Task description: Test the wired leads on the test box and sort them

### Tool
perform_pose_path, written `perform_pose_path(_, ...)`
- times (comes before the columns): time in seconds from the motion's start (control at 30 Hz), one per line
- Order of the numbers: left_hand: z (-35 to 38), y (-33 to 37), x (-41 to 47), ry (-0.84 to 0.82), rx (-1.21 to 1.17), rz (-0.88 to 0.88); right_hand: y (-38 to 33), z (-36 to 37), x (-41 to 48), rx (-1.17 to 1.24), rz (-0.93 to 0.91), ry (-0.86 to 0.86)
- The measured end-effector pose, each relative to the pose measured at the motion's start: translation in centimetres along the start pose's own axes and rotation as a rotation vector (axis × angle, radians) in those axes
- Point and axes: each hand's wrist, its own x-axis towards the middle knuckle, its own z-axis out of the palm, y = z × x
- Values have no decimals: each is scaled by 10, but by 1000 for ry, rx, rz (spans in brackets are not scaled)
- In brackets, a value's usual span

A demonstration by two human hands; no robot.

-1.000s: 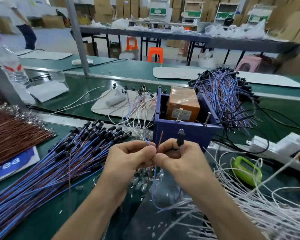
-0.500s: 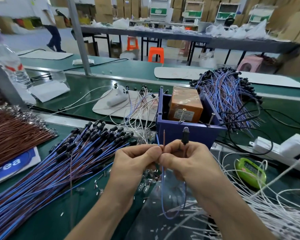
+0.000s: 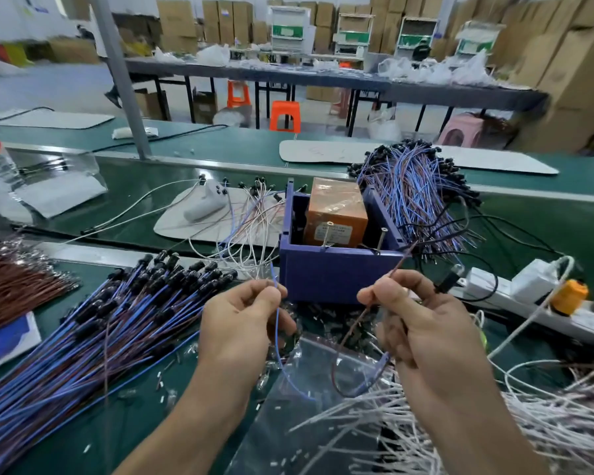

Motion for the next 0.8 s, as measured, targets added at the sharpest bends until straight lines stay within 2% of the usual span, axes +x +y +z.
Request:
perform_pose_path(0.23,35,18,11,84,-91,-62,12,-13,19,105,7,235)
perform_pose_path(0.4,28,18,25,215,141,107,26,-19,18,61,74,244)
perform_pose_path(0.53,31,12,22,200,287,191,28,-20,19,46,70,223)
perform_pose_path(0.8,37,8,22,134,246,219,31,-24,18,20,38,212)
